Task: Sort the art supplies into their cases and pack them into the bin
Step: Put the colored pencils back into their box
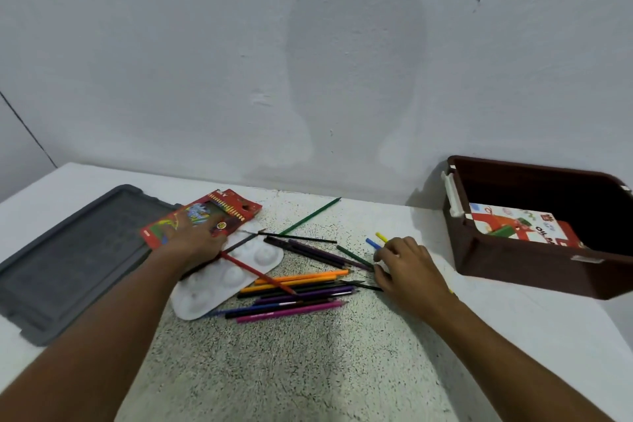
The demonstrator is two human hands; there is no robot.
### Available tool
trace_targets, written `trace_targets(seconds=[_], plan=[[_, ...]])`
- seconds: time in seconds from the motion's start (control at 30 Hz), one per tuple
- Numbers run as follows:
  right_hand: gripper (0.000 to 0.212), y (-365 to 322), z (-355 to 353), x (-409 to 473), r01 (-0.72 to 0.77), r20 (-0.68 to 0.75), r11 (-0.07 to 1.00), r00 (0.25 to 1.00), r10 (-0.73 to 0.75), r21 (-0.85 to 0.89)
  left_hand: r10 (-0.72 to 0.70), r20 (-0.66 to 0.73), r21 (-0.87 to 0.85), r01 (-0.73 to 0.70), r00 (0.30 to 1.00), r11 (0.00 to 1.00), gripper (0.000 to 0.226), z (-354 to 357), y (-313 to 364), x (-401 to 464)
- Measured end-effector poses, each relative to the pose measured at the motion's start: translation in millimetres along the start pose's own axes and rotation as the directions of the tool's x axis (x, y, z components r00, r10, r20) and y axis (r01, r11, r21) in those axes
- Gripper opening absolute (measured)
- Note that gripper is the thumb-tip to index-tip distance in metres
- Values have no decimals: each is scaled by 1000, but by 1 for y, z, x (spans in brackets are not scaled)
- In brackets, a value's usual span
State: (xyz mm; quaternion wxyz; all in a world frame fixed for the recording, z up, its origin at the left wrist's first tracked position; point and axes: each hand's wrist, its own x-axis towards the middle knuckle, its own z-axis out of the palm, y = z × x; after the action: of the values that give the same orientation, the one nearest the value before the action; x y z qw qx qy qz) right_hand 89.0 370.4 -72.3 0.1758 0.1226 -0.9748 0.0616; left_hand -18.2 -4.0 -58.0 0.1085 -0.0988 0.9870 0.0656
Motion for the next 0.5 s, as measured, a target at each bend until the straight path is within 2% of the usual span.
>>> trace_targets(seconds=[0.13,0.23,0.37,0.5], plan=[[36,-6,0,-2,-30,48,999,998,29,14,14,1,-30,-14,1000,999,54,3,2,9],[31,-8,-2,-3,-51,104,998,993,47,33,5,-3,26,-5,1000,1000,54,5,2,10],[37,-12,-3,-6,-74,97,994,993,66,84,50,-81,-17,-51,995,999,53,4,-8,10],[23,-16,-6,-3,-106,79,978,993,93,177,127,-189,-3,-130,974,992,49,-3,-5,-2]])
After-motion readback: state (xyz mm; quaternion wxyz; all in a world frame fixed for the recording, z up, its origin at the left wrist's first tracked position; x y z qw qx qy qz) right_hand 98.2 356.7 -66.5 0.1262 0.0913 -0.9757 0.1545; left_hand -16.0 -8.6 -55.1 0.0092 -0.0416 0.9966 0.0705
